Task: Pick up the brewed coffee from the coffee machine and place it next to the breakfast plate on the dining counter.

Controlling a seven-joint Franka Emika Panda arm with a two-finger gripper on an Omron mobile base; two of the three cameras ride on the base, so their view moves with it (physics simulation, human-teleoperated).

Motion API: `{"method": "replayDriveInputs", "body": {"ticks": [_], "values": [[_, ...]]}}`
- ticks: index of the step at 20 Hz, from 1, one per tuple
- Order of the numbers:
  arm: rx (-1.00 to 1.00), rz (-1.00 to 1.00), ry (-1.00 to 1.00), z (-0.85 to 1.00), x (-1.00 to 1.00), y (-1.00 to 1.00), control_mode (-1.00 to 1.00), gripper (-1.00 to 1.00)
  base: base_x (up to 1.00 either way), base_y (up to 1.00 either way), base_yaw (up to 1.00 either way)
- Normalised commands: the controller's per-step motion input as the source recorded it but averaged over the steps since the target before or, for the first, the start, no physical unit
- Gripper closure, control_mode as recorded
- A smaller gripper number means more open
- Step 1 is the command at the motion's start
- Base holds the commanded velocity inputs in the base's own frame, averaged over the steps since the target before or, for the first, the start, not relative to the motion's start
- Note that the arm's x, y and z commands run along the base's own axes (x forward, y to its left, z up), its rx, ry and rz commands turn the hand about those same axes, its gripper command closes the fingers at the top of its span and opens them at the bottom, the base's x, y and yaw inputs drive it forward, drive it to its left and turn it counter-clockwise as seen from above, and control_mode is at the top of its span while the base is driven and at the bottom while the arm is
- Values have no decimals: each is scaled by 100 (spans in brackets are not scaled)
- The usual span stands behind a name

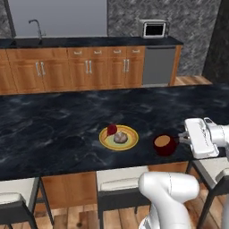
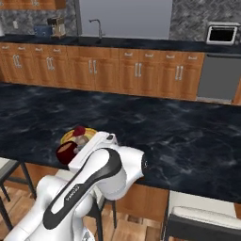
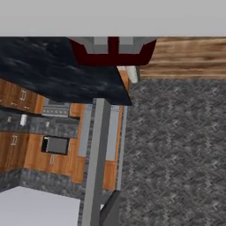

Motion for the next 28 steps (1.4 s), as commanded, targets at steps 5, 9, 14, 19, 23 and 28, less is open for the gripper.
{"method": "replayDriveInputs", "body": {"ticks": [5, 9, 14, 19, 23, 28], "values": [[3, 24, -1, -12, 55, -7, -100, 100, 13, -7, 7], [1, 17, -4, -22, 84, -3, -100, 100, 0, 0, 0], [0, 1, -9, -19, 85, -16, -100, 100, 0, 0, 0], [0, -2, -10, -22, 57, -21, -100, 100, 0, 0, 0], [0, 0, -12, -28, 41, -27, -100, 100, 0, 0, 0], [0, 0, -13, -36, 40, -12, -100, 100, 0, 0, 0]]}}
